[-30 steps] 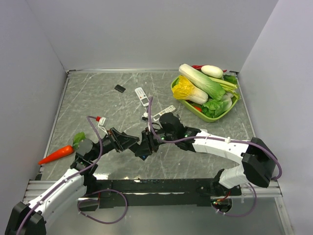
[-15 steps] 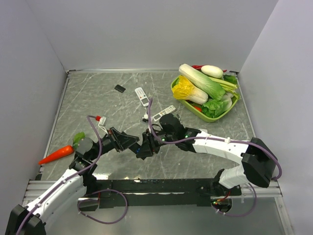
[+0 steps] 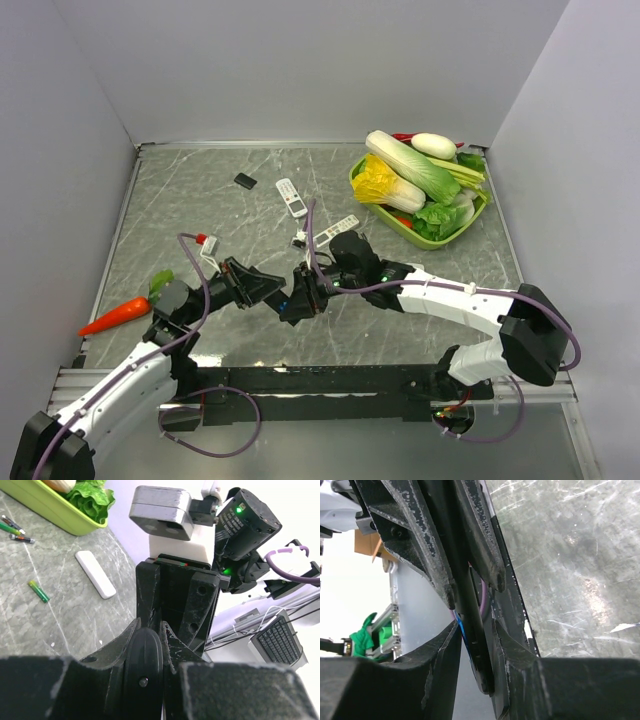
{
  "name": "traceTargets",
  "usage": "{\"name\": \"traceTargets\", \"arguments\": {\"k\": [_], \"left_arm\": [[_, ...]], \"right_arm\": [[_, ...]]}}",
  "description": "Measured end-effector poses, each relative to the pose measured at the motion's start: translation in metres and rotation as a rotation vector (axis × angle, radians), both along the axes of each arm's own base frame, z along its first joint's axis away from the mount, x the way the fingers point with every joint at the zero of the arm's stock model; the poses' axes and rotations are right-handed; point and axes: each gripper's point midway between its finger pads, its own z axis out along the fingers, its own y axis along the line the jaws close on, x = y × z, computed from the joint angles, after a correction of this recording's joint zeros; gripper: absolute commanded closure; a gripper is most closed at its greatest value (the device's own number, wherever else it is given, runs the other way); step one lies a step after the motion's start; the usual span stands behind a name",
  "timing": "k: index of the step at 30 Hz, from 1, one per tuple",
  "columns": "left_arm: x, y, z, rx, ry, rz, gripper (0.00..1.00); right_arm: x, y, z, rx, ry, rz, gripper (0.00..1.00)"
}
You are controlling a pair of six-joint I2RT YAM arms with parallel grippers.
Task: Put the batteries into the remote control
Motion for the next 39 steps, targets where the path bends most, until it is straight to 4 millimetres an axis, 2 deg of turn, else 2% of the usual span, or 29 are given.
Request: {"name": "traceTargets", "arguments": {"k": [3,6,14,16,17,20,21,22,23,24,27,34,38,39], "left_arm": [[0.000,-0.001,0.003,-0.009,-0.011,-0.009,0.99],[-0.001,-0.002,0.004,-0.011,-0.018,-0.017,0.99],[-0.002,-0.002,0.004,-0.010,-0.018,-0.021,0.99],[-0.002,-0.002,0.004,-0.011,-0.017,-0.020,0.98],[-0.002,-0.002,0.004,-0.011,-0.016,-0.020,0.94],[0.000,-0.002,0.001,-0.005,-0.003,-0.015,0.66],[0.001,-0.003,-0.001,0.002,0.007,-0.014,0.48],[0.004,-0.003,-0.003,0.014,0.020,-0.007,0.39],[0.010,-0.004,-0.005,0.028,0.041,0.011,0.31],[0.015,-0.004,-0.005,0.043,0.046,0.027,0.19],[0.033,-0.003,-0.001,0.091,0.065,0.097,0.01],[0.094,0.015,0.017,0.234,0.106,0.351,0.01],[0.145,0.039,0.013,0.369,0.193,0.564,0.00],[0.163,0.049,0.010,0.420,0.226,0.639,0.01]], "right_arm": [[0.001,0.000,0.002,0.007,0.026,-0.012,0.54],[0.008,0.003,0.009,0.032,0.030,-0.038,0.54],[0.011,0.005,0.016,0.065,0.018,-0.033,0.76],[0.010,0.004,0.017,0.071,0.010,-0.022,0.86],[0.010,0.004,0.016,0.072,0.008,-0.020,0.91],[0.010,0.002,0.013,0.074,0.000,-0.015,1.00],[0.011,0.001,0.012,0.075,-0.003,-0.016,1.00],[0.012,0.000,0.010,0.077,-0.008,-0.019,1.00],[0.013,-0.003,0.006,0.071,-0.006,-0.026,1.00],[0.015,-0.006,0.003,0.063,-0.002,-0.035,1.00],[0.023,-0.019,-0.009,0.038,0.012,-0.069,1.00],[0.063,-0.052,-0.024,-0.022,-0.008,-0.222,1.00],[0.087,-0.074,-0.038,-0.106,-0.050,-0.329,1.00],[0.093,-0.081,-0.042,-0.131,-0.064,-0.354,1.00]]}}
